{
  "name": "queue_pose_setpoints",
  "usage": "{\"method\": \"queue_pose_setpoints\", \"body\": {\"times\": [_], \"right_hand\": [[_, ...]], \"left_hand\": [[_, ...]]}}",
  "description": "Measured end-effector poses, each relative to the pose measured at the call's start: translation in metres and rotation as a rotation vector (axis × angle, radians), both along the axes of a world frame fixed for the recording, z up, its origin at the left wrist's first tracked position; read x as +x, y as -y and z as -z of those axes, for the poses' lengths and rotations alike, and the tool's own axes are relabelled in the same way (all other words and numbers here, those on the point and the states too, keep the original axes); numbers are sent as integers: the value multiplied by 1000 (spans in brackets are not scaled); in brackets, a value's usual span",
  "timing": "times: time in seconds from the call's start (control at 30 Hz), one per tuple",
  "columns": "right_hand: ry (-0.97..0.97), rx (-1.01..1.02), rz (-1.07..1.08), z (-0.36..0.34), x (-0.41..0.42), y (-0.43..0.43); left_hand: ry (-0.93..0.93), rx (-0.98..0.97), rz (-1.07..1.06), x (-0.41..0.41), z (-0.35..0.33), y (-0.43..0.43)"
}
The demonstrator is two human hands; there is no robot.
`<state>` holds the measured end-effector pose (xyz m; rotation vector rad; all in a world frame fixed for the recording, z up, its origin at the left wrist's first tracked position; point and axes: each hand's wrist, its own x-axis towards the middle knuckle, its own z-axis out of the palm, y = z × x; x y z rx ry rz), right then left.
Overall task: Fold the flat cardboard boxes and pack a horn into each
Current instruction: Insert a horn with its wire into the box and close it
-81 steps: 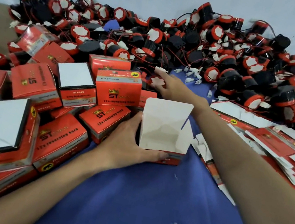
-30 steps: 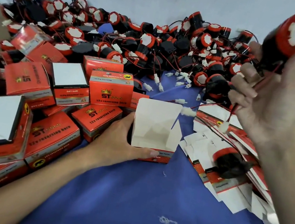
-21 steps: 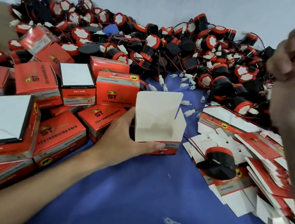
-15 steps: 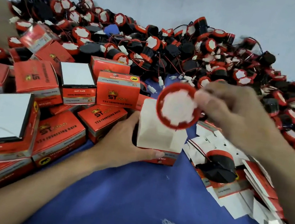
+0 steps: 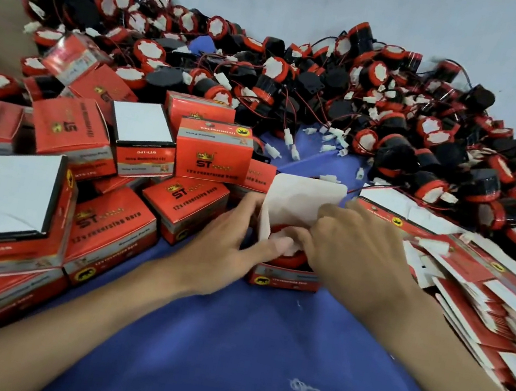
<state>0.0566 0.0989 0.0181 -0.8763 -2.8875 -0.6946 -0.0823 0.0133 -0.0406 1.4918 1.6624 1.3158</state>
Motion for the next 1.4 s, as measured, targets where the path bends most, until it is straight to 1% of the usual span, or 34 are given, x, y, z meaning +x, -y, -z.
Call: {"method": "queue_pose_setpoints", "body": {"times": [0.07,0.17,0.27,0.33,0.4,0.47,0.5,0.57,0.63,0.7,0.77,0.8,0.87,0.97,1.0,1.1,1.13,1.2,1.3,1.33,1.4], "right_hand": [[6,-11,61,-1,1,3],[-36,-90,1,-4,4,6],[-99,-172,63,-33,20,-4],[-54,-191,118,-56,29,-7],[-75,-246,44,-66,29,-2],[-165,-348,-100,-64,18,4],[-210,-391,-119,-61,11,4],[-272,-377,-98,-52,-2,2],[-247,-312,-39,-38,-10,-3],[-235,-372,-46,-27,-14,0],[-229,-493,-126,-20,-15,7],[-194,-522,-174,-16,-14,10],[-148,-498,-245,-9,-13,12],[-255,-577,-261,-7,-14,10],[-255,-565,-273,-7,-16,10],[-149,-375,-255,4,-20,10],[-113,-339,-242,5,-20,10],[-82,-383,-300,5,-17,7],[-180,-659,-292,0,-7,5],[-184,-718,-271,0,-5,4],[-183,-767,-252,2,-2,2]], "left_hand": [[1,-7,-16,4,1,0],[-21,-18,-83,12,2,-2],[12,-54,-111,13,-2,-4],[33,-83,-135,11,-3,-6],[33,-122,-157,12,-3,-10],[21,-151,-171,13,-3,-11],[21,-155,-167,14,-4,-11],[34,-161,-150,14,-4,-11],[59,-171,-126,14,-6,-10],[73,-165,-106,14,-7,-11],[49,-143,-106,12,-7,-12],[33,-137,-98,11,-7,-12],[18,-142,-77,11,-8,-13],[-10,-149,-81,12,-7,-11],[-9,-147,-84,12,-7,-10],[-20,-140,-99,12,-5,-10],[-18,-137,-103,11,-4,-11],[-4,-132,-112,11,-2,-11],[15,-106,-121,11,0,-9],[27,-100,-126,11,1,-8],[25,-93,-133,12,2,-8]]}}
